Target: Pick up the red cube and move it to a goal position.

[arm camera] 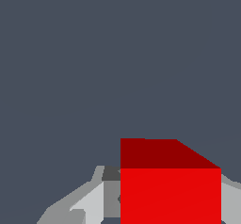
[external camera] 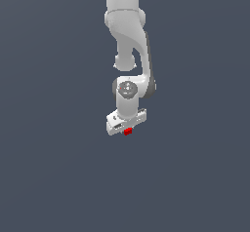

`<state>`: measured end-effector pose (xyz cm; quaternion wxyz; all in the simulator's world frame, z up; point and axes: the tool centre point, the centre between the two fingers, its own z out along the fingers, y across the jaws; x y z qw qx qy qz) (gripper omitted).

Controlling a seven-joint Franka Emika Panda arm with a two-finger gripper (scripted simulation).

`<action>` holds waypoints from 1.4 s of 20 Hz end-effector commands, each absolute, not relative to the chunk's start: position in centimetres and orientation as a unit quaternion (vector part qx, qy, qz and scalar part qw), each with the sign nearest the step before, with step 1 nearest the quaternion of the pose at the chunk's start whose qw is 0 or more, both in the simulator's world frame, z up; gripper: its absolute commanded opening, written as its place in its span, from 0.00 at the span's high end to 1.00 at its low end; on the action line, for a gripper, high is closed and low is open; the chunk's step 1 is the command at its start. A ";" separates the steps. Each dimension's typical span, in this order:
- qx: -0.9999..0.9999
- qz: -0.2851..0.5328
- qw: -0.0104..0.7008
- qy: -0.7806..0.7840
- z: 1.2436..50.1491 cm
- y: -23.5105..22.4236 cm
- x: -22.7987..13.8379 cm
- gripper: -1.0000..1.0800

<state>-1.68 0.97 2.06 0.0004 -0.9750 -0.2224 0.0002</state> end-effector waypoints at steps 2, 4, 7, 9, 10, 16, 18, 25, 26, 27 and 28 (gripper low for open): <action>-0.975 0.000 0.000 -0.222 2.5 0.8 -1.6 1.00; -0.975 0.000 0.000 -0.222 3.2 0.7 -1.5 1.00; -0.975 0.000 0.000 -0.222 4.6 0.3 -1.3 1.00; -0.975 0.000 0.000 -0.222 5.9 -0.1 -1.2 1.00; -0.975 0.000 0.000 -0.222 6.7 -0.3 -1.1 1.00; -0.975 0.000 0.000 -0.223 12.2 -1.7 -0.4 1.00; -0.975 0.000 0.001 -0.223 14.4 -2.3 -0.1 1.00; -0.975 0.000 0.001 -0.223 22.3 -4.4 1.0 1.00; -0.975 0.000 0.001 -0.223 23.4 -4.7 1.2 1.00; -0.975 0.000 0.001 -0.223 24.4 -5.0 1.3 1.00; -0.975 0.000 0.001 -0.223 25.5 -5.2 1.5 1.00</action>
